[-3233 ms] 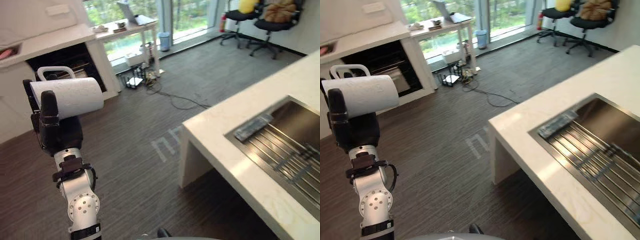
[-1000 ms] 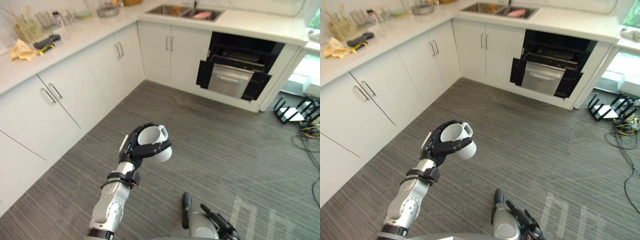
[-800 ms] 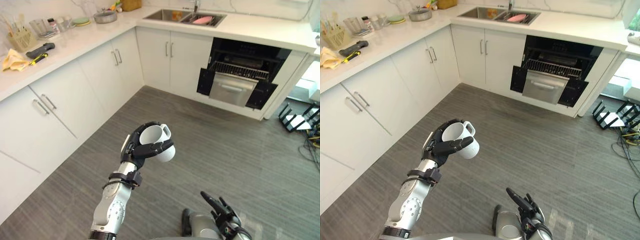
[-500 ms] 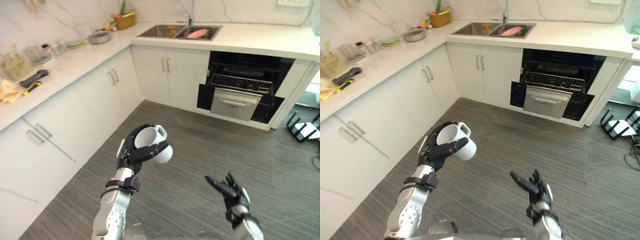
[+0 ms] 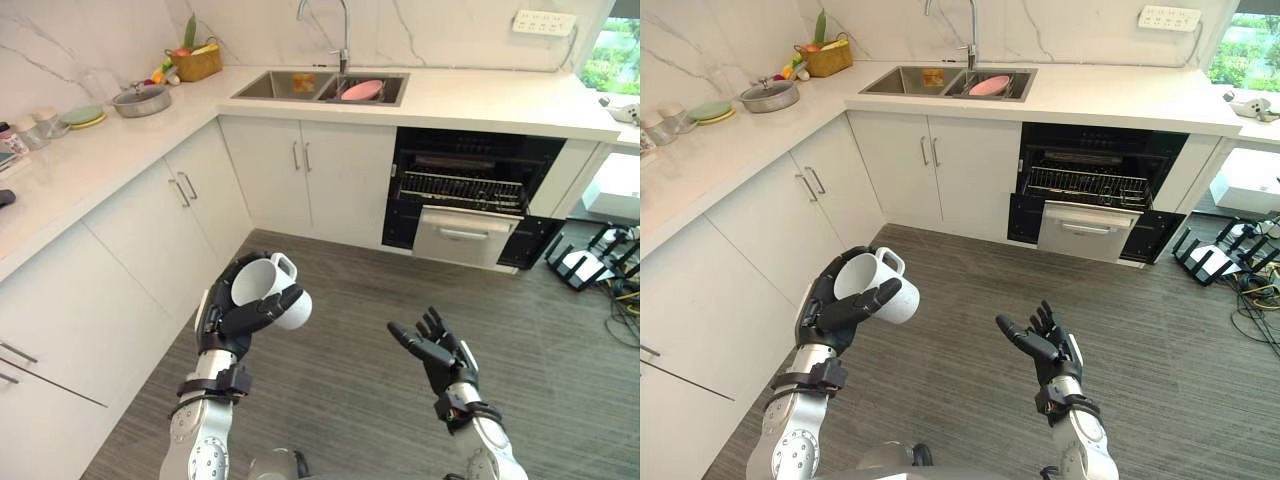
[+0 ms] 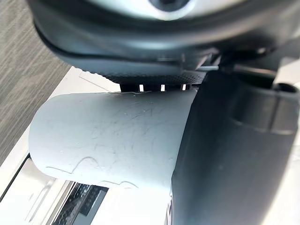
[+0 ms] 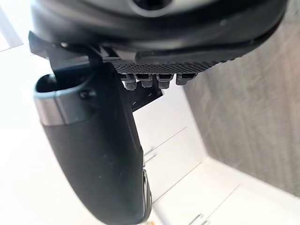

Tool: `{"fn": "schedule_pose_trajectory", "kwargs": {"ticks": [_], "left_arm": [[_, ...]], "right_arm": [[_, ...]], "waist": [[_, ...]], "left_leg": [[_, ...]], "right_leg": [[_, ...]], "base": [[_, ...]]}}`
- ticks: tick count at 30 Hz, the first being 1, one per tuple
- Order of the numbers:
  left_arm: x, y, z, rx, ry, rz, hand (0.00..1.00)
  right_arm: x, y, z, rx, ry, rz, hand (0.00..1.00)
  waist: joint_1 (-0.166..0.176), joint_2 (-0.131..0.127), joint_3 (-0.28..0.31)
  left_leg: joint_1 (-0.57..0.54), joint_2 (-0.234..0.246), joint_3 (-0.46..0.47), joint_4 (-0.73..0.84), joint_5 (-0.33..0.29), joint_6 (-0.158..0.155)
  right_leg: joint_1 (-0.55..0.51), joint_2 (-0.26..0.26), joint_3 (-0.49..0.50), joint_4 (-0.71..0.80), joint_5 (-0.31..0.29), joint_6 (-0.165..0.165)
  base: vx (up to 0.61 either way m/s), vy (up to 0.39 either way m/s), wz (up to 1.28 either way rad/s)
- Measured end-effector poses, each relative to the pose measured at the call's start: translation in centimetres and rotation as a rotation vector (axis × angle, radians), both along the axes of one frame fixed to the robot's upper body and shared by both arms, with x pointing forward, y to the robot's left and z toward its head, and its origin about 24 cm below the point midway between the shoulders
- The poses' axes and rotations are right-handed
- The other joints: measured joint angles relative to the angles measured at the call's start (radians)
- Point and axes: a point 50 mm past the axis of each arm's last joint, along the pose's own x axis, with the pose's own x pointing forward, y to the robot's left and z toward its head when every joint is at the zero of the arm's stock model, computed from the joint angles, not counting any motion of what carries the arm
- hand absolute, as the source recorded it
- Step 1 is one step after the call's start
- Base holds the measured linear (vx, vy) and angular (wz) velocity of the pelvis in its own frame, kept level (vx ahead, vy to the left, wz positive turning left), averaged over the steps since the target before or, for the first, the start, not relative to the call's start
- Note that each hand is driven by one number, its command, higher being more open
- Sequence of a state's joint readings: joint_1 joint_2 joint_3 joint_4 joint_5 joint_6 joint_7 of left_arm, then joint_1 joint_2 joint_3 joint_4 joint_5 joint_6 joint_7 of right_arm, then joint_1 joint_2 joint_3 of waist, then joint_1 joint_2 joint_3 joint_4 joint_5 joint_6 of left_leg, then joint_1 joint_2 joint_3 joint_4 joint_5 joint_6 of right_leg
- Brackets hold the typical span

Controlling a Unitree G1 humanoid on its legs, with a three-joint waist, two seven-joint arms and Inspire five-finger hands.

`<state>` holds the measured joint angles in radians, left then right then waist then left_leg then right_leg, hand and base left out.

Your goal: Walk over to the sink, pick up the cup, carry it to the dishwasher, place the cup inside the dishwasher, then close the dishwasher door

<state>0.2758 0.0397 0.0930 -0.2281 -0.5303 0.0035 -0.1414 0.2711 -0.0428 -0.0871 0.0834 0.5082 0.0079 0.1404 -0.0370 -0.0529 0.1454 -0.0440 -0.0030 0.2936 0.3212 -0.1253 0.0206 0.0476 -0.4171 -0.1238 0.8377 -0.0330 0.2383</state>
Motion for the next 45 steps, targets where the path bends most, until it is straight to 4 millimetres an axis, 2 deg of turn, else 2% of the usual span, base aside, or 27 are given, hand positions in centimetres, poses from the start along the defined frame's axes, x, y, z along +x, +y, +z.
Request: {"fn": "schedule_pose_trajectory", "kwargs": {"ticks": [1,2,3,5,6,8,10,11,12,13,15,18,19,21,23,25,27,28,30,31,32,34,37,39,40,43,45], "left_arm": [[0.0,0.0,0.0,0.015,0.005,-0.007,0.00],[0.3,-0.6,0.0,0.036,0.009,-0.039,0.00],[0.9,-1.5,0.4,0.041,-0.010,-0.077,0.00],[1.9,-2.2,0.8,0.036,-0.029,-0.102,0.00],[2.6,-2.7,1.2,0.038,-0.045,-0.125,0.00],[3.1,-3.4,1.8,0.051,-0.074,-0.168,0.00],[3.0,-3.6,2.1,0.086,-0.090,-0.211,0.00],[2.6,-3.3,2.0,0.103,-0.081,-0.217,0.00],[2.3,-3.2,1.9,0.103,-0.070,-0.217,0.00],[1.4,-3.6,0.7,0.062,-0.010,-0.226,0.00],[1.2,-3.9,0.5,0.032,0.003,-0.254,0.00],[1.0,-5.4,0.2,-0.015,0.021,-0.361,0.00],[1.0,-5.9,0.1,-0.028,0.023,-0.382,0.00],[0.9,-6.8,0.2,-0.042,0.015,-0.430,0.00],[0.8,-7.4,0.1,-0.046,0.016,-0.462,0.00],[0.8,-7.3,0.0,-0.044,0.017,-0.460,0.00],[1.0,-6.4,-0.2,-0.039,0.026,-0.418,0.00],[1.0,-6.2,-0.2,-0.039,0.029,-0.409,0.00],[0.9,-5.9,0.1,-0.040,0.008,-0.392,0.00],[0.9,-5.9,0.3,-0.040,-0.005,-0.390,0.00],[0.7,-5.9,0.5,-0.045,-0.028,-0.395,0.00],[0.3,-5.7,0.2,-0.041,-0.022,-0.393,0.00],[0.5,-5.2,0.3,-0.013,-0.028,-0.407,0.00],[0.8,-5.5,0.7,-0.011,-0.055,-0.435,0.00],[1.2,-5.6,1.1,-0.004,-0.076,-0.446,0.00],[1.5,-5.7,1.6,0.019,-0.106,-0.460,0.00],[2.0,-5.6,2.4,0.043,-0.149,-0.439,0.00]], "right_arm": [[-0.1,0.1,0.1,0.008,-0.007,-0.002,1.00],[-0.2,-0.2,0.1,0.013,-0.015,-0.027,1.00],[-0.3,-0.4,0.2,0.014,-0.028,-0.055,1.00],[-0.3,-0.6,0.7,0.010,-0.051,-0.070,1.00],[-0.5,-0.6,1.0,0.017,-0.065,-0.083,1.00],[-1.1,-0.9,1.6,0.024,-0.083,-0.112,1.00],[-1.5,-1.1,2.1,0.032,-0.108,-0.129,1.00],[-1.4,-1.2,2.5,0.029,-0.128,-0.127,1.00],[-1.3,-1.3,2.7,0.022,-0.140,-0.123,1.00],[-1.3,-2.0,3.0,-0.013,-0.145,-0.107,1.00],[-1.1,-2.1,3.1,-0.019,-0.148,-0.104,1.00],[-1.0,-1.7,3.1,-0.006,-0.146,-0.117,1.00],[-0.8,-1.8,3.2,-0.008,-0.151,-0.126,1.00],[-0.2,-2.3,4.0,-0.026,-0.188,-0.131,1.00],[0.4,-3.1,4.9,-0.058,-0.232,-0.140,1.00],[1.1,-3.5,6.1,-0.077,-0.289,-0.152,1.00],[2.6,-3.2,7.4,-0.058,-0.354,-0.151,1.00],[2.9,-3.2,7.7,-0.044,-0.367,-0.154,1.00],[3.2,-3.3,8.2,-0.050,-0.395,-0.159,1.00],[3.1,-3.4,8.1,-0.056,-0.391,-0.159,1.00],[2.7,-3.7,7.7,-0.071,-0.368,-0.161,1.00],[1.8,-3.8,6.7,-0.073,-0.318,-0.164,1.00],[1.6,-3.8,6.1,-0.064,-0.291,-0.178,1.00],[1.3,-4.3,5.9,-0.070,-0.276,-0.213,1.00],[1.0,-4.7,5.5,-0.070,-0.255,-0.238,1.00],[0.9,-4.3,5.3,-0.042,-0.254,-0.259,1.00],[1.0,-3.5,5.2,-0.041,-0.258,-0.248,1.00]], "waist": [[-0.008,-0.010,-0.003],[-0.018,-0.007,-0.004],[-0.029,-0.002,-0.001],[-0.047,0.007,0.005],[-0.063,0.017,0.011],[-0.064,0.021,0.011],[-0.058,0.015,0.006],[-0.050,0.005,0.001],[-0.048,0.001,-0.002],[-0.038,0.074,-0.025],[-0.021,0.110,-0.043],[-0.039,0.123,-0.045],[-0.038,0.132,-0.044],[-0.035,0.136,-0.045],[-0.033,0.136,-0.042],[-0.027,0.135,-0.042],[-0.006,0.131,-0.039],[-0.005,0.130,-0.039],[-0.007,0.144,-0.047],[-0.008,0.151,-0.049],[-0.010,0.167,-0.053],[-0.018,0.153,-0.052],[-0.056,0.089,-0.046],[-0.061,0.082,-0.041],[-0.058,0.075,-0.037],[-0.065,0.077,-0.035],[-0.062,0.065,-0.029]], "left_leg": [[0.019,-0.014,-0.011,-0.014,-0.001,0.008],[0.058,-0.026,-0.044,-0.045,0.000,0.028],[0.084,-0.031,-0.078,-0.069,-0.001,0.047],[0.119,-0.025,-0.131,-0.094,-0.010,0.054],[0.146,-0.021,-0.166,-0.120,-0.011,0.054],[0.183,-0.011,-0.195,-0.159,-0.021,0.043],[0.223,-0.007,-0.193,-0.176,-0.049,0.023],[0.263,-0.019,-0.177,-0.176,-0.086,0.007],[0.291,-0.022,-0.172,-0.176,-0.107,0.000],[0.356,0.022,-0.132,-0.192,-0.154,-0.020],[0.382,0.050,-0.082,-0.175,-0.163,-0.031],[0.330,0.136,-0.033,0.128,-0.159,-0.047],[0.275,0.186,-0.013,0.280,-0.119,-0.085],[0.133,0.286,-0.005,0.604,0.070,-0.210],[0.037,0.333,0.017,0.764,0.048,-0.192],[-0.018,0.337,0.041,0.736,-0.027,-0.137],[-0.041,0.301,0.054,0.447,-0.082,-0.110],[-0.040,0.280,0.045,0.336,-0.081,-0.111],[-0.040,0.227,-0.021,-0.155,0.011,-0.152],[-0.061,0.233,-0.043,-0.200,0.030,-0.168],[-0.093,0.258,-0.043,-0.210,0.048,-0.169],[-0.070,0.233,-0.025,-0.117,0.191,-0.118],[-0.055,0.131,0.020,-0.019,0.102,-0.060],[-0.033,0.105,0.034,0.008,0.057,-0.044],[0.016,0.091,0.045,0.005,0.023,-0.037],[0.125,0.089,0.067,-0.065,0.002,-0.026],[0.186,0.099,0.114,-0.126,0.000,-0.025]], "right_leg": [[-0.012,-0.011,0.005,0.035,0.064,-0.004],[-0.033,-0.014,0.005,0.088,0.232,-0.011],[-0.087,-0.004,0.010,0.175,0.193,-0.011],[-0.170,0.068,0.007,0.218,-0.079,-0.082],[-0.218,0.128,0.007,0.133,-0.156,-0.111],[-0.273,0.206,0.001,-0.166,-0.163,-0.126],[-0.278,0.246,-0.056,-0.545,-0.062,-0.120],[-0.287,0.244,-0.144,-0.654,-0.038,-0.133],[-0.284,0.241,-0.163,-0.644,-0.005,-0.183],[-0.272,0.241,-0.256,-0.580,0.036,-0.217],[-0.275,0.264,-0.251,-0.538,0.036,-0.218],[-0.193,0.323,-0.230,-0.517,0.011,-0.301],[-0.154,0.338,-0.240,-0.532,-0.007,-0.298],[-0.077,0.356,-0.250,-0.572,-0.041,-0.305],[-0.008,0.357,-0.249,-0.620,-0.049,-0.314],[0.053,0.353,-0.227,-0.668,-0.057,-0.304],[0.093,0.327,-0.159,-0.680,-0.080,-0.278],[0.102,0.314,-0.146,-0.678,-0.084,-0.270],[0.116,0.285,-0.095,-0.683,-0.097,-0.220],[0.115,0.287,-0.083,-0.683,-0.106,-0.203],[0.122,0.290,-0.059,-0.674,-0.132,-0.162],[0.164,0.241,-0.005,-0.664,-0.176,-0.109],[0.165,0.101,-0.003,-0.581,-0.190,-0.073],[0.111,0.053,-0.016,-0.430,-0.176,-0.064],[0.038,0.012,-0.027,-0.233,-0.107,-0.072],[-0.058,-0.023,-0.026,-0.019,0.067,-0.083],[-0.174,-0.011,-0.112,0.091,-0.067,-0.116]], "base": [[0.24,0.122,0.47],[0.29,0.120,0.67],[0.29,0.116,0.71],[0.27,0.049,0.83],[0.25,-0.005,0.90],[0.25,-0.076,0.64],[0.36,-0.150,0.17],[0.43,-0.184,-0.21],[0.68,-0.220,-0.55],[0.55,-0.113,-0.62],[0.50,-0.080,-0.45],[0.50,-0.230,0.16],[0.53,-0.174,0.19],[0.44,-0.111,0.13],[0.39,-0.053,0.07],[0.40,-0.020,-0.27],[0.42,0.092,-0.81],[0.34,0.128,-0.75],[0.35,0.230,-0.64],[0.43,0.354,-0.65],[0.40,0.353,-0.73],[0.39,0.340,-0.75],[0.43,0.377,-0.20],[0.32,0.273,-0.02],[0.30,0.235,-0.11],[0.26,0.153,-0.23],[0.18,0.035,-0.51]]}}
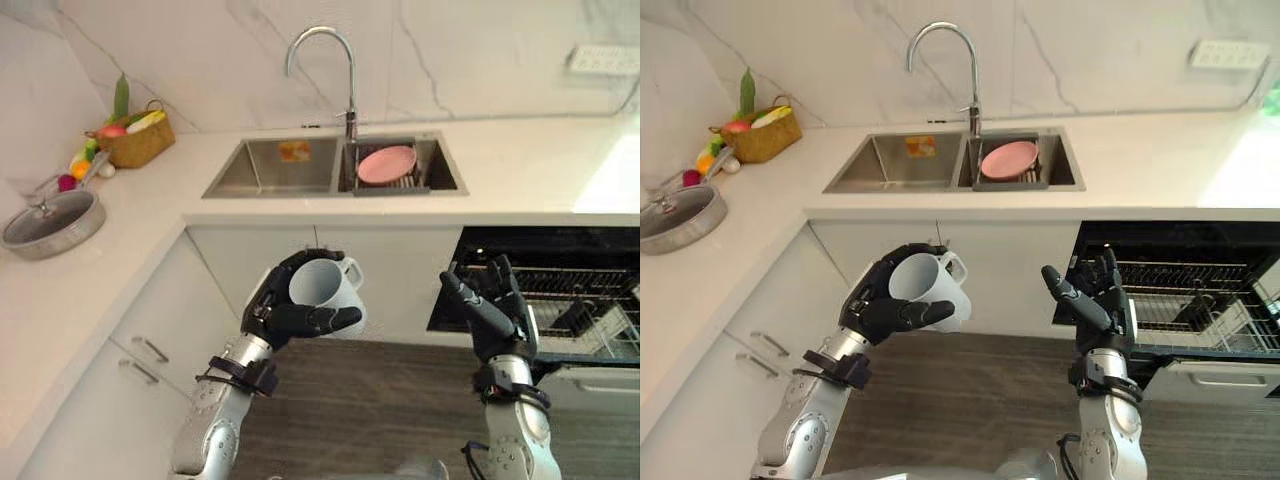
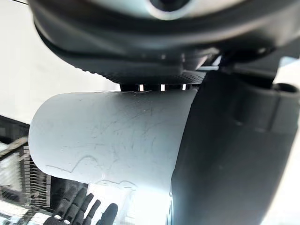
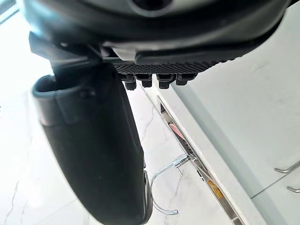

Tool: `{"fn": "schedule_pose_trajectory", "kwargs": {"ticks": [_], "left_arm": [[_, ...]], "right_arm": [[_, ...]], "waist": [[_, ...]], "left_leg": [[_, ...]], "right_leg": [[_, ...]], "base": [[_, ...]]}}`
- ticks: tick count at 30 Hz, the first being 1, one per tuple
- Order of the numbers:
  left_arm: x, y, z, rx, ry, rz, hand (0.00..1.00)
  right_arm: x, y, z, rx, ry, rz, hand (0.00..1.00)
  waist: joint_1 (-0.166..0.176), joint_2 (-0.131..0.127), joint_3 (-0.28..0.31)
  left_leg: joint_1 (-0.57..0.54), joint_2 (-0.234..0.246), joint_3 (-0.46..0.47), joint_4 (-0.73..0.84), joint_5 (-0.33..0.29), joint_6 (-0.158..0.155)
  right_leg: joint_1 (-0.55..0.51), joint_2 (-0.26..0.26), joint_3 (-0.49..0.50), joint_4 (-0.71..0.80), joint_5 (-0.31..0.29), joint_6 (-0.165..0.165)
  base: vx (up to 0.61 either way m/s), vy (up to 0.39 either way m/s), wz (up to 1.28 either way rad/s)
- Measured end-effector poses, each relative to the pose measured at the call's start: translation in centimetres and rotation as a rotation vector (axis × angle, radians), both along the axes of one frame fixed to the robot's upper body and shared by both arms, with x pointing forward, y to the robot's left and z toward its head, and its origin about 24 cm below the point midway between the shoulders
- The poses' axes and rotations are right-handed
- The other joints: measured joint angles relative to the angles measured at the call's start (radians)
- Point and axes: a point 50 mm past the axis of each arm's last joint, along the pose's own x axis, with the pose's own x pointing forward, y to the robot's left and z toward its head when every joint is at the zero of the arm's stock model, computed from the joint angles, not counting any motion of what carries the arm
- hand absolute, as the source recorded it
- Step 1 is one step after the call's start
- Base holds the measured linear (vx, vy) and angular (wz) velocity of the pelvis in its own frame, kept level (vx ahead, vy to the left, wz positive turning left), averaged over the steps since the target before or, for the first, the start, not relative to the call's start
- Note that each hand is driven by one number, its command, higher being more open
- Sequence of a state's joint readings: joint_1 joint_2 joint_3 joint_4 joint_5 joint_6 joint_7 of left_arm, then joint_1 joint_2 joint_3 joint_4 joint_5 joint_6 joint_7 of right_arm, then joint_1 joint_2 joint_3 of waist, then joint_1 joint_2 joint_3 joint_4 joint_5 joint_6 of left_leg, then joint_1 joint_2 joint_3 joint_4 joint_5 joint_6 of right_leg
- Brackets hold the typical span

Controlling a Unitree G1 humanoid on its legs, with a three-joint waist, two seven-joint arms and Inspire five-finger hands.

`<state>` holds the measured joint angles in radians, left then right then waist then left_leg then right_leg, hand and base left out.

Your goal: Walk over to the sink, pick up the cup, carry it to the dishwasher, place the cup inside the dishwasher, then close the dishwasher door

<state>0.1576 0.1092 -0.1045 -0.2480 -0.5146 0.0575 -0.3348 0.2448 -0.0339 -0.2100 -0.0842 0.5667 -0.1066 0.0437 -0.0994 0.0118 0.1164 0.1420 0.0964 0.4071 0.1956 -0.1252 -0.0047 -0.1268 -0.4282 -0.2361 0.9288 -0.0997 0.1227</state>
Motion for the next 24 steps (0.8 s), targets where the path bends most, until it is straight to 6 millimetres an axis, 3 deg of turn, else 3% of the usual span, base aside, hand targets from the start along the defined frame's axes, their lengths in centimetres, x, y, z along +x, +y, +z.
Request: {"fn": "schedule_pose_trajectory", "kwargs": {"ticks": [2,4,5,6,7,8,9,11,13,14,16,18,19,21,22,23,24], "left_arm": [[0.4,-0.2,0.3,0.005,-0.005,0.015,0.00],[0.7,-0.4,0.7,0.007,-0.024,0.003,0.00],[0.8,-0.5,1.0,0.009,-0.040,-0.010,0.00],[0.8,-0.7,1.2,0.013,-0.047,-0.023,0.00],[0.7,-1.2,1.0,0.002,-0.032,-0.034,0.00],[0.7,-1.8,1.4,0.008,-0.046,-0.056,0.00],[1.0,-2.0,1.9,0.000,-0.067,-0.060,0.00],[1.3,-1.9,2.2,-0.001,-0.076,-0.052,0.00],[1.4,-1.9,2.3,0.001,-0.084,-0.059,0.00],[1.3,-2.0,2.3,-0.001,-0.079,-0.081,0.00],[1.2,-2.3,2.3,-0.037,-0.074,-0.122,0.00],[1.2,-2.2,2.3,-0.052,-0.070,-0.125,0.00],[1.3,-2.0,2.1,-0.050,-0.060,-0.112,0.00],[1.4,-1.8,2.0,-0.051,-0.049,-0.095,0.00],[1.5,-1.7,1.7,-0.050,-0.028,-0.071,0.00],[1.5,-1.6,1.6,-0.051,-0.024,-0.062,0.00],[1.6,-1.7,1.3,-0.061,-0.018,-0.049,0.00]], "right_arm": [[-0.1,-0.1,0.0,0.002,0.002,-0.004,1.00],[-0.3,-0.6,0.0,0.006,0.000,-0.028,1.00],[-0.3,-1.0,0.1,0.007,-0.001,-0.049,1.00],[-0.5,-1.4,0.2,0.004,-0.004,-0.067,1.00],[-0.6,-1.8,0.2,-0.003,0.001,-0.082,1.00],[-0.5,-2.4,0.5,-0.015,-0.008,-0.104,1.00],[0.0,-2.4,0.8,-0.012,-0.025,-0.107,1.00],[0.3,-2.0,1.0,-0.012,-0.036,-0.090,1.00],[0.1,-1.9,1.1,-0.022,-0.054,-0.094,1.00],[-0.2,-2.1,1.1,-0.029,-0.054,-0.108,1.00],[-0.8,-2.3,0.7,-0.034,-0.035,-0.125,1.00],[-0.8,-2.4,0.7,-0.035,-0.032,-0.124,1.00],[-0.6,-2.4,0.8,-0.045,-0.036,-0.108,1.00],[-0.2,-2.1,0.9,-0.042,-0.040,-0.095,1.00],[0.3,-1.9,1.2,-0.049,-0.057,-0.068,1.00],[0.6,-1.7,1.4,-0.052,-0.066,-0.056,1.00],[1.0,-1.6,1.8,-0.059,-0.081,-0.038,1.00]], "waist": [[-0.003,0.000,0.008],[-0.005,0.000,0.016],[-0.003,-0.009,0.023],[-0.008,-0.013,0.036],[-0.005,0.011,0.036],[0.001,0.045,0.032],[0.005,0.063,0.047],[0.008,0.056,0.054],[0.007,0.045,0.054],[0.002,0.059,0.050],[0.001,0.066,0.045],[0.003,0.069,0.041],[0.006,0.087,0.017],[0.015,0.087,0.008],[0.031,0.096,0.000],[0.037,0.094,0.001],[0.050,0.103,-0.004]], "left_leg": [[0.039,0.013,0.029,-0.036,0.000,-0.004],[0.056,0.037,0.059,-0.047,-0.014,-0.029],[0.068,0.043,0.080,-0.044,-0.032,-0.052],[0.089,0.042,0.092,-0.031,-0.052,-0.085],[0.091,0.057,0.093,-0.036,-0.056,-0.093],[0.104,0.070,0.113,-0.065,-0.052,-0.095],[0.133,0.081,0.154,-0.082,-0.049,-0.102],[0.173,0.078,0.188,-0.096,-0.071,-0.098],[0.198,0.062,0.210,-0.086,-0.113,-0.101],[0.200,0.060,0.208,-0.086,-0.131,-0.086],[0.202,0.053,0.191,-0.089,-0.146,-0.060],[0.208,0.048,0.189,-0.085,-0.175,-0.015],[0.207,0.055,0.205,-0.024,-0.185,0.040],[0.159,0.100,0.212,0.156,-0.175,0.044],[0.082,0.176,0.203,0.420,-0.117,0.025],[0.042,0.201,0.174,0.521,-0.088,-0.019],[-0.031,0.208,0.103,0.679,-0.101,-0.088]], "right_leg": [[-0.036,0.051,-0.090,-0.094,-0.075,-0.020],[-0.062,0.134,-0.145,-0.306,-0.084,-0.047],[-0.067,0.173,-0.180,-0.498,-0.036,-0.074],[-0.035,0.201,-0.206,-0.617,0.109,-0.150],[-0.026,0.233,-0.209,-0.646,0.123,-0.144],[-0.037,0.272,-0.205,-0.654,0.135,-0.158],[-0.057,0.284,-0.234,-0.615,0.132,-0.162],[-0.074,0.281,-0.297,-0.551,0.097,-0.204],[-0.075,0.269,-0.311,-0.524,0.030,-0.225],[-0.077,0.270,-0.308,-0.517,0.019,-0.214],[-0.083,0.270,-0.309,-0.499,-0.001,-0.216],[-0.098,0.252,-0.311,-0.444,-0.045,-0.216],[-0.102,0.240,-0.317,-0.402,-0.105,-0.218],[-0.099,0.238,-0.296,-0.386,-0.130,-0.216],[-0.077,0.250,-0.262,-0.382,-0.136,-0.212],[-0.071,0.253,-0.239,-0.381,-0.142,-0.214],[-0.057,0.267,-0.207,-0.382,-0.153,-0.212]], "base": [[0.21,-0.043,-0.52],[0.19,-0.121,-0.51],[0.23,-0.153,-0.46],[0.25,-0.131,-0.53],[0.27,-0.081,-0.64],[0.20,-0.047,-0.93],[0.15,-0.052,-0.99],[0.03,-0.064,-0.96],[0.00,-0.028,-0.65],[-0.01,0.023,-0.23],[0.01,0.033,-0.07],[0.12,0.008,-0.08],[0.23,-0.024,-0.16],[0.26,-0.077,-0.38],[0.24,-0.099,-0.57],[0.31,-0.040,-0.80],[0.23,0.027,-0.69]]}}
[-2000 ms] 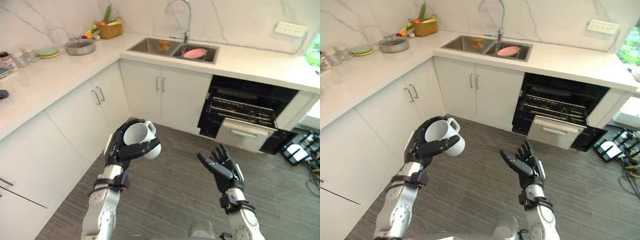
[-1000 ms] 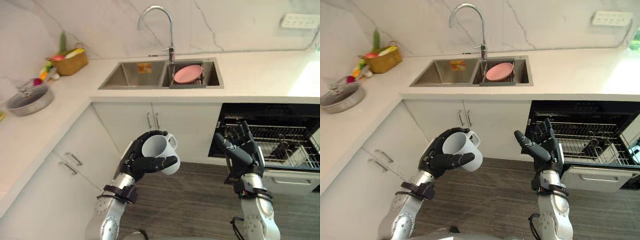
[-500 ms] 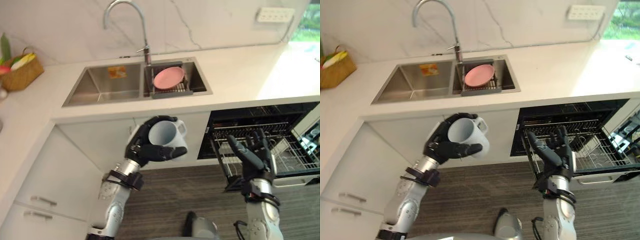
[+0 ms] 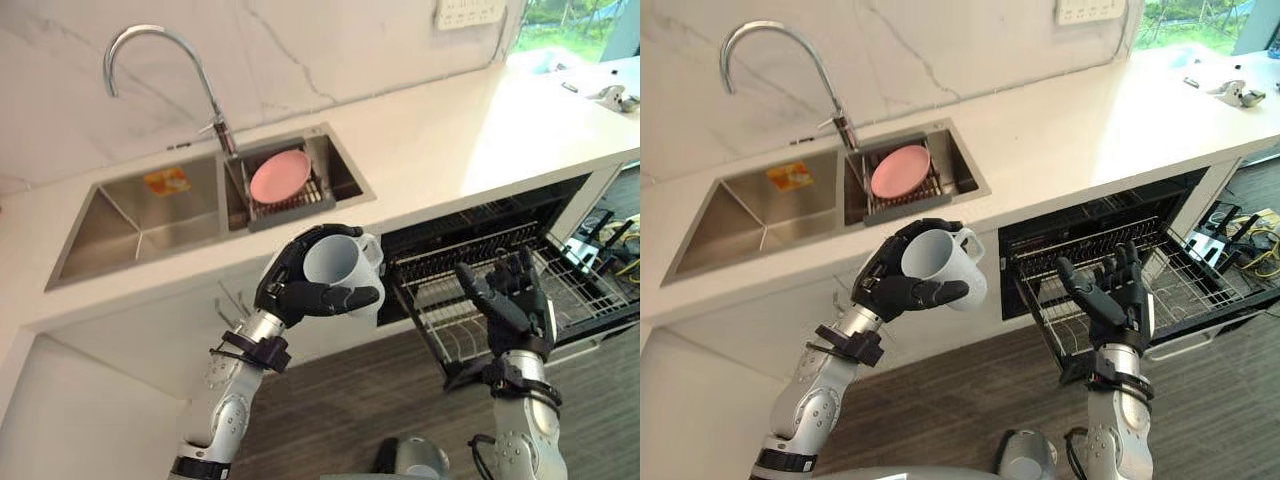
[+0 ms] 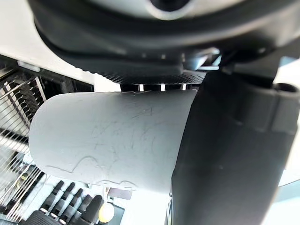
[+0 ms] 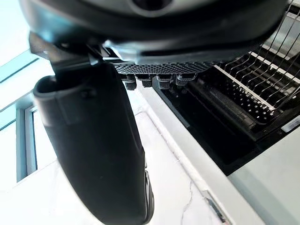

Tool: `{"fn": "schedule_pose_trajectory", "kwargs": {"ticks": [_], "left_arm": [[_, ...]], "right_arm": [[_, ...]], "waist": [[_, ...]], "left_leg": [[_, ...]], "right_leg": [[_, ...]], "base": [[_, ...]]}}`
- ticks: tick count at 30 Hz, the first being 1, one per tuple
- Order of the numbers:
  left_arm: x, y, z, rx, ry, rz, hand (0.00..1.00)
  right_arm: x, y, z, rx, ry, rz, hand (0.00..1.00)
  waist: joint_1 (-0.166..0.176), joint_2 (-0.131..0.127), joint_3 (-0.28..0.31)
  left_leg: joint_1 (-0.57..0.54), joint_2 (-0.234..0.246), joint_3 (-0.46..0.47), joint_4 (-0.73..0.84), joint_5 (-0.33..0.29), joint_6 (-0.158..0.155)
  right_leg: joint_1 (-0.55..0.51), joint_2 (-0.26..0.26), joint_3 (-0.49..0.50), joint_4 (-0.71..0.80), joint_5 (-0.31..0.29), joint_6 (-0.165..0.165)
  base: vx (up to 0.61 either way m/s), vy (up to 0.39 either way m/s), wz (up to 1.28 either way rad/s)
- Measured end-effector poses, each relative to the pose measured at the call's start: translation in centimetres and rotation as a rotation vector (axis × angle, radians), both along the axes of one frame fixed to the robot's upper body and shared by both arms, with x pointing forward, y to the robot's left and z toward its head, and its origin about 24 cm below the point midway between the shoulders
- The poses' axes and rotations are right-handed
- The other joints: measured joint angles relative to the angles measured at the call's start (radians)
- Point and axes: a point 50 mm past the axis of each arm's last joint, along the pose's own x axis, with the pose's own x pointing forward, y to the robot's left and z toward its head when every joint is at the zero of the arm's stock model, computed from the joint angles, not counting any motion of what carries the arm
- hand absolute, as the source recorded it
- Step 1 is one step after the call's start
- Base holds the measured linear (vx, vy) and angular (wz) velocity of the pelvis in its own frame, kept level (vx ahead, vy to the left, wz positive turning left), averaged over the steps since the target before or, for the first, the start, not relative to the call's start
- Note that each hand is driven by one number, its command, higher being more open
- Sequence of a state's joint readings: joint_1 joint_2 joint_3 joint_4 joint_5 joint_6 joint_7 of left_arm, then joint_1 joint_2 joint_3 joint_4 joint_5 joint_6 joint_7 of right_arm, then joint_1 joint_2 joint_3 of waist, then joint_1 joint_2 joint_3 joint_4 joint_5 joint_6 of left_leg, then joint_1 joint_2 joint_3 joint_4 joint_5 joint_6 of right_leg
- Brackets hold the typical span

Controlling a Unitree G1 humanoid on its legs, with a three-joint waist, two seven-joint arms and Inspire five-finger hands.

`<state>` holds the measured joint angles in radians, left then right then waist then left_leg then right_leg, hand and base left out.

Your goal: Walk over to the sink, pick up the cup, carry it to the dishwasher, place the cup inside the dishwasher, then close the dishwasher door

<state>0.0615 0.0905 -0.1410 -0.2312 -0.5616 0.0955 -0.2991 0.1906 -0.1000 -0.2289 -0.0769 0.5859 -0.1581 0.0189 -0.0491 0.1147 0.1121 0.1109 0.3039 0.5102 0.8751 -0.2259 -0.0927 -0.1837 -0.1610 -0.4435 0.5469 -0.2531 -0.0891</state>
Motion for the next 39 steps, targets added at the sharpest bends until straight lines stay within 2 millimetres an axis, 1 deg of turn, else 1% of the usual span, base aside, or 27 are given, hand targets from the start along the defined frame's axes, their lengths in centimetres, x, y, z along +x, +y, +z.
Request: {"fn": "schedule_pose_trajectory", "kwargs": {"ticks": [1,2,3,4,5,6,7,9,10,11,12,13,14,15,16,18,19,21,23,26,28,30,34,36,37,38,39], "left_arm": [[0.0,0.0,-0.1,-0.003,0.005,0.005,0.00],[-0.2,0.0,-0.4,-0.005,0.017,0.019,0.00],[-0.5,0.3,-0.8,-0.008,0.028,0.043,0.00],[-0.7,0.4,-1.0,-0.009,0.035,0.057,0.00],[-1.0,0.7,-1.4,-0.011,0.050,0.079,0.00],[-1.3,0.8,-1.7,-0.015,0.061,0.095,0.00],[-1.5,0.8,-1.8,-0.018,0.066,0.101,0.00],[-1.9,0.9,-2.1,-0.061,0.084,0.115,0.00],[-2.0,1.0,-2.2,-0.091,0.093,0.116,0.00],[-2.1,1.0,-2.2,-0.134,0.103,0.121,0.00],[-2.1,1.0,-2.1,-0.155,0.101,0.122,0.00],[-2.1,0.9,-1.9,-0.158,0.094,0.122,0.00],[-2.0,1.2,-1.9,-0.148,0.091,0.125,0.00],[-1.8,1.5,-1.7,-0.138,0.079,0.127,0.00],[-1.7,1.8,-1.6,-0.130,0.074,0.132,0.00],[-1.6,2.3,-1.4,-0.116,0.062,0.146,0.00],[-1.6,2.6,-1.0,-0.104,0.035,0.160,0.00],[-1.6,2.7,-0.4,-0.088,0.001,0.163,0.00],[-1.5,2.4,1.2,-0.098,-0.084,0.136,0.00],[-0.4,1.8,3.1,-0.102,-0.167,0.122,0.00],[0.4,1.3,4.3,-0.085,-0.218,0.128,0.00],[1.0,0.7,5.3,-0.052,-0.261,0.138,0.00],[1.4,0.4,5.4,-0.064,-0.242,0.171,0.00],[1.6,0.9,5.1,-0.070,-0.209,0.229,0.00],[1.6,1.1,5.1,-0.070,-0.203,0.244,0.00],[1.7,1.5,5.0,-0.069,-0.193,0.270,0.00],[1.9,1.6,4.7,-0.067,-0.181,0.277,0.00]], "right_arm": [[0.2,0.1,0.1,0.000,-0.007,0.006,1.00],[0.5,0.6,0.2,0.007,-0.016,0.025,1.00],[0.8,1.0,0.4,0.010,-0.025,0.048,1.00],[1.0,1.3,0.4,0.008,-0.029,0.063,1.00],[1.2,1.7,0.5,0.007,-0.034,0.092,1.00],[1.4,2.0,0.3,0.009,-0.029,0.112,1.00],[1.5,2.1,0.2,0.010,-0.022,0.119,1.00],[1.5,2.4,-0.5,0.008,0.011,0.150,1.00],[1.5,2.5,-0.6,0.006,0.018,0.160,1.00],[1.5,2.5,-0.7,-0.007,0.031,0.184,1.00],[1.5,2.2,-0.7,-0.028,0.042,0.200,1.00],[1.4,2.0,-0.7,-0.039,0.048,0.201,1.00],[1.1,2.2,-1.4,-0.011,0.080,0.194,1.00],[0.8,2.4,-1.9,0.007,0.098,0.188,1.00],[0.7,2.6,-2.0,0.006,0.108,0.188,1.00],[0.7,3.1,-2.3,0.015,0.125,0.199,1.00],[0.5,3.1,-2.3,0.037,0.123,0.197,1.00],[0.4,3.0,-2.2,0.054,0.107,0.192,1.00],[0.4,2.9,-1.2,0.087,0.040,0.219,1.00],[1.0,3.0,0.1,0.092,-0.040,0.293,1.00],[1.6,3.4,1.0,0.082,-0.092,0.345,1.00],[2.3,3.8,2.0,0.107,-0.163,0.394,1.00],[2.5,4.0,2.4,0.125,-0.190,0.417,1.00],[2.6,4.5,2.3,0.126,-0.190,0.445,1.00],[2.6,4.7,2.3,0.122,-0.191,0.460,1.00],[2.7,5.1,2.3,0.112,-0.193,0.488,1.00],[2.7,5.1,2.3,0.084,-0.182,0.500,1.00]], "waist": [[0.003,0.000,0.000],[0.005,-0.005,0.003],[0.006,-0.009,0.005],[0.008,-0.011,0.006],[0.008,-0.013,0.006],[0.006,-0.016,0.005],[0.007,-0.019,0.004],[0.009,-0.025,0.001],[0.009,-0.024,0.000],[0.009,-0.018,-0.004],[0.006,0.002,-0.017],[0.005,0.012,-0.026],[-0.006,-0.024,-0.037],[-0.015,-0.050,-0.038],[-0.016,-0.058,-0.039],[-0.016,-0.060,-0.040],[-0.017,-0.059,-0.040],[-0.016,-0.059,-0.040],[-0.019,-0.061,-0.040],[-0.020,-0.063,-0.038],[-0.020,-0.070,-0.034],[-0.020,-0.073,-0.032],[-0.014,-0.073,-0.030],[0.000,-0.088,-0.020],[0.003,-0.093,-0.017],[-0.001,-0.098,-0.012],[-0.004,-0.094,-0.008]], "left_leg": [[-0.031,-0.004,-0.025,0.048,-0.013,-0.010],[-0.073,-0.026,-0.059,0.073,-0.048,0.001],[-0.102,-0.057,-0.066,0.017,-0.082,0.020],[-0.113,-0.071,-0.065,-0.032,-0.093,0.028],[-0.133,-0.092,-0.066,-0.157,-0.100,0.039],[-0.151,-0.112,-0.099,-0.310,-0.093,0.036],[-0.160,-0.121,-0.131,-0.386,-0.079,0.036],[-0.176,-0.138,-0.284,-0.574,0.023,0.023],[-0.174,-0.139,-0.316,-0.595,0.051,0.023],[-0.158,-0.142,-0.345,-0.631,0.109,0.020],[-0.138,-0.147,-0.339,-0.668,0.177,0.020],[-0.131,-0.148,-0.329,-0.684,0.205,-0.028],[-0.109,-0.187,-0.303,-0.698,0.208,-0.030],[-0.102,-0.216,-0.297,-0.710,0.203,-0.017],[-0.100,-0.225,-0.293,-0.714,0.203,-0.016],[-0.077,-0.235,-0.282,-0.739,0.200,-0.006],[-0.044,-0.240,-0.282,-0.774,0.201,0.001],[-0.033,-0.244,-0.282,-0.792,0.203,0.004],[-0.034,-0.251,-0.273,-0.804,0.203,0.008],[-0.038,-0.253,-0.249,-0.804,0.197,0.016],[-0.042,-0.253,-0.226,-0.803,0.191,0.021],[-0.047,-0.254,-0.218,-0.802,0.169,0.030],[-0.028,-0.256,-0.216,-0.802,0.152,0.042],[-0.005,-0.257,-0.161,-0.799,0.145,0.051],[-0.004,-0.255,-0.149,-0.794,0.142,0.053],[-0.011,-0.258,-0.139,-0.785,0.136,0.056],[-0.020,-0.255,-0.140,-0.779,0.134,0.060]], "right_leg": [[0.013,0.006,0.017,-0.004,-0.004,0.002],[0.043,0.014,0.052,-0.017,-0.008,0.007],[0.068,0.018,0.099,-0.035,-0.007,0.013],[0.079,0.019,0.125,-0.046,-0.004,0.018],[0.096,0.019,0.177,-0.067,-0.002,0.020],[0.104,0.016,0.229,-0.090,0.006,0.035],[0.105,0.015,0.254,-0.102,0.010,0.041],[0.101,-0.010,0.330,-0.114,0.002,0.067],[0.097,-0.018,0.344,-0.113,0.001,0.078],[0.083,-0.035,0.368,-0.109,0.003,0.112],[0.070,-0.047,0.379,-0.103,0.013,0.155],[0.057,-0.050,0.382,-0.092,0.014,0.182],[0.051,-0.100,0.392,-0.077,0.017,0.211],[0.060,-0.136,0.368,-0.094,0.036,0.240],[0.066,-0.145,0.360,-0.110,0.046,0.248],[0.100,-0.150,0.343,-0.175,0.078,0.264],[0.143,-0.149,0.326,-0.230,0.097,0.274],[0.156,-0.148,0.322,-0.250,0.105,0.276],[0.157,-0.147,0.324,-0.280,0.124,0.279],[0.153,-0.145,0.325,-0.318,0.159,0.279],[0.142,-0.145,0.320,-0.338,0.184,0.272],[0.122,-0.146,0.274,-0.328,0.213,0.240],[0.050,-0.160,0.167,-0.204,0.243,0.192],[0.048,-0.169,0.097,-0.217,0.256,0.173],[0.053,-0.167,0.096,-0.240,0.260,0.172],[0.070,-0.160,0.103,-0.299,0.281,0.191],[0.079,-0.149,0.113,-0.343,0.314,0.190]], "base": [[0.31,0.095,-0.86],[0.28,0.109,-0.98],[0.28,0.126,-1.06],[0.21,0.141,-1.24],[0.18,0.184,-1.25],[0.15,0.206,-1.24],[0.11,0.245,-1.23],[0.12,0.286,-1.31],[0.16,0.326,-1.42],[0.23,0.460,-1.31],[0.20,0.394,-1.21],[0.20,0.444,-0.79],[0.19,0.341,-0.36],[0.21,0.383,-0.19],[0.18,0.268,-0.07],[0.09,0.152,-0.09],[0.06,0.094,0.00],[0.04,0.061,0.00],[0.02,0.060,-0.12],[-0.01,0.060,-0.25],[-0.02,0.068,-0.38],[-0.02,0.048,-0.38],[-0.01,0.052,-0.45],[-0.01,0.076,-0.69],[-0.01,0.034,-0.62],[-0.01,0.043,-0.37],[-0.01,0.050,-0.26]]}}
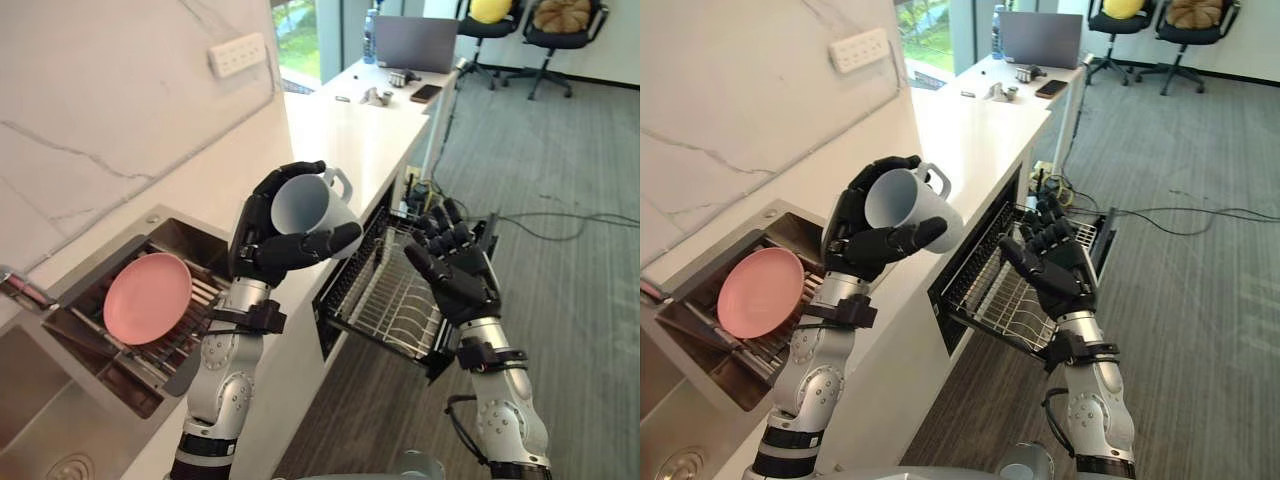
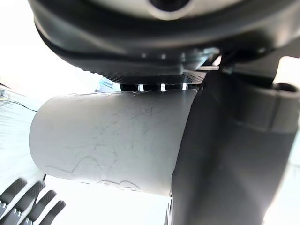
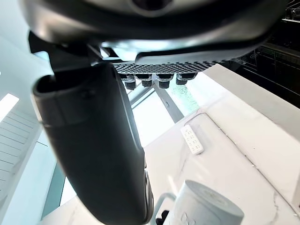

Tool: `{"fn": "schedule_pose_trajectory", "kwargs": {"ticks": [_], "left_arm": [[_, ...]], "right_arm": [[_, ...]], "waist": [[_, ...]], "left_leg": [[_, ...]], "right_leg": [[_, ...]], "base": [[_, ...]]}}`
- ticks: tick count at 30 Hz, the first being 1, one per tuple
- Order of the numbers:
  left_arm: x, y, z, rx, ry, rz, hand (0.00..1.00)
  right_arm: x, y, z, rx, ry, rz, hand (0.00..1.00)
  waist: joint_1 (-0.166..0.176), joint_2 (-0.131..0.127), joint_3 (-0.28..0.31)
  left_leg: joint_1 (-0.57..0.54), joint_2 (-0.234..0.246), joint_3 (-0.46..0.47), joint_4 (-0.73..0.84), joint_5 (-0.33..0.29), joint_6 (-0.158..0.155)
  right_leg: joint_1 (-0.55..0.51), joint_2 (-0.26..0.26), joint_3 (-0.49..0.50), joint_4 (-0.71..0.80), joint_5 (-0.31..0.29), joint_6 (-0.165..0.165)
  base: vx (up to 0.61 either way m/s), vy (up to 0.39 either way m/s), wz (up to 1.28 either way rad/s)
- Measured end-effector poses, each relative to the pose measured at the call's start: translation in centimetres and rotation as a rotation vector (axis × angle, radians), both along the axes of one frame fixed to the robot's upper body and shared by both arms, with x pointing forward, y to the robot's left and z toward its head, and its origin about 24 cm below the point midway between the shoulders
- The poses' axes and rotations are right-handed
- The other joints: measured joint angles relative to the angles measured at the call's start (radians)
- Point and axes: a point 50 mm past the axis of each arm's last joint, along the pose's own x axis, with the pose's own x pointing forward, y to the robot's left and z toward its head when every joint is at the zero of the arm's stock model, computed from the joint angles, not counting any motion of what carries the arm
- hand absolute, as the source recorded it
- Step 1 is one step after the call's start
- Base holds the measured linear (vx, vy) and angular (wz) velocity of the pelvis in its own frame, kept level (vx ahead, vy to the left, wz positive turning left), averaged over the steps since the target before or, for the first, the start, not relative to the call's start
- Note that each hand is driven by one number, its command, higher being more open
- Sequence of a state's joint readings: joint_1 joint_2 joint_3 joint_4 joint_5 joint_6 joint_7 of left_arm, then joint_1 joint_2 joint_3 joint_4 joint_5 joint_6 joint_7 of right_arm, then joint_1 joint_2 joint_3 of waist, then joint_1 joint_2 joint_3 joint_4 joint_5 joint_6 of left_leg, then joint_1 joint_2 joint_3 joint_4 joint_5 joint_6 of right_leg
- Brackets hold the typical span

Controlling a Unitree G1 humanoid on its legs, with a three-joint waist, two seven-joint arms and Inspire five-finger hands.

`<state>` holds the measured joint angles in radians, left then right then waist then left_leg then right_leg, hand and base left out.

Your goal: Walk over to the sink, pick up the cup, carry it to the dishwasher, place the cup inside the dishwasher, then close the dishwasher door

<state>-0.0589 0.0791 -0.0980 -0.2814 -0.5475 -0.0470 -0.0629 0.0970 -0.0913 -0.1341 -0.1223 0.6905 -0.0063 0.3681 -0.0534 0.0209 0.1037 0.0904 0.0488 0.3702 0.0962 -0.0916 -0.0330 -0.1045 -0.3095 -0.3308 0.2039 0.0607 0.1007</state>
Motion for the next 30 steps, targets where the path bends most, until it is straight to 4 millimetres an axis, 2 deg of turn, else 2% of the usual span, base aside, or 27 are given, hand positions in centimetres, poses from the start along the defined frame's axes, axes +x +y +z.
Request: {"fn": "schedule_pose_trajectory", "kwargs": {"ticks": [3,4,8,10,12,15,18,21,24,27,30], "left_arm": [[0.2,0.1,-0.7,0.006,0.033,0.003,0.00],[0.3,0.3,-1.0,0.008,0.046,0.007,0.00],[0.4,1.5,-1.0,0.007,0.039,0.040,0.00],[0.4,1.9,-0.9,-0.002,0.036,0.051,0.00],[0.3,2.2,-1.1,-0.013,0.044,0.056,0.00],[-0.3,2.4,-2.1,-0.029,0.088,0.063,0.00],[-0.9,2.6,-3.6,-0.019,0.151,0.077,0.00],[-0.8,2.9,-5.2,-0.007,0.227,0.094,0.00],[-0.7,3.0,-6.1,0.014,0.278,0.096,0.00],[-0.6,3.1,-6.3,0.036,0.294,0.094,0.00],[-0.6,2.9,-6.5,0.056,0.314,0.076,0.00]], "right_arm": [[0.0,-0.4,-0.3,-0.140,0.025,-0.022,1.00],[0.1,-0.7,-0.6,-0.166,0.044,-0.045,1.00],[0.0,-1.5,-0.2,-0.155,0.030,-0.112,1.00],[-0.1,-1.7,0.0,-0.155,0.019,-0.125,1.00],[-0.1,-1.4,0.3,-0.159,0.006,-0.116,1.00],[0.2,-0.8,0.6,-0.167,-0.015,-0.070,1.00],[0.4,-0.5,1.1,-0.222,-0.046,0.025,1.00],[0.8,-0.9,1.9,-0.292,-0.090,0.086,1.00],[0.9,-1.2,2.3,-0.340,-0.102,0.106,1.00],[0.9,-1.5,2.5,-0.406,-0.107,0.134,1.00],[1.0,-1.5,2.8,-0.475,-0.118,0.169,1.00]], "waist": [[0.001,0.004,0.009],[0.007,0.007,0.011],[0.011,0.009,0.026],[0.015,0.003,0.033],[0.044,0.002,0.033],[0.064,0.001,0.034],[0.057,0.004,0.033],[0.034,0.016,0.035],[0.017,0.023,0.036],[0.010,0.029,0.036],[0.011,0.044,0.028]], "left_leg": [[-0.016,0.012,-0.005,0.012,-0.005,0.008],[-0.016,0.021,-0.010,0.012,-0.007,0.010],[-0.017,0.038,-0.052,0.013,0.002,0.010],[-0.022,0.044,-0.086,0.022,0.008,0.000],[-0.041,0.062,-0.120,0.044,0.005,-0.025],[-0.041,0.090,-0.138,0.053,0.004,-0.057],[-0.057,0.147,-0.140,0.118,-0.032,-0.092],[-0.095,0.175,-0.158,0.182,-0.060,-0.099],[-0.117,0.183,-0.163,0.203,-0.069,-0.090],[-0.126,0.194,-0.117,0.214,-0.057,-0.085],[-0.116,0.155,-0.116,0.189,-0.037,-0.079]], "right_leg": [[0.001,0.015,0.035,-0.029,0.059,-0.013],[0.000,0.022,0.055,-0.024,0.080,-0.028],[0.007,0.023,0.062,0.019,0.085,-0.035],[0.034,0.027,0.050,0.013,0.059,-0.027],[0.092,0.053,0.022,-0.071,0.037,0.001],[0.165,0.093,-0.007,-0.180,0.025,0.018],[0.205,0.147,-0.007,-0.223,0.023,0.017],[0.208,0.168,-0.017,-0.224,0.007,0.008],[0.208,0.168,-0.035,-0.219,0.005,0.005],[0.208,0.150,-0.056,-0.197,-0.007,0.013],[0.205,0.112,-0.066,-0.165,-0.025,0.030]], "base": [[-0.03,0.074,0.03],[-0.04,0.075,0.16],[-0.01,0.028,0.34],[0.03,-0.071,0.54],[0.03,-0.138,0.36],[0.04,-0.201,0.15],[0.00,-0.142,-0.05],[-0.04,-0.056,0.07],[-0.04,0.020,0.23],[-0.01,0.060,0.25],[0.02,0.085,0.22]]}}
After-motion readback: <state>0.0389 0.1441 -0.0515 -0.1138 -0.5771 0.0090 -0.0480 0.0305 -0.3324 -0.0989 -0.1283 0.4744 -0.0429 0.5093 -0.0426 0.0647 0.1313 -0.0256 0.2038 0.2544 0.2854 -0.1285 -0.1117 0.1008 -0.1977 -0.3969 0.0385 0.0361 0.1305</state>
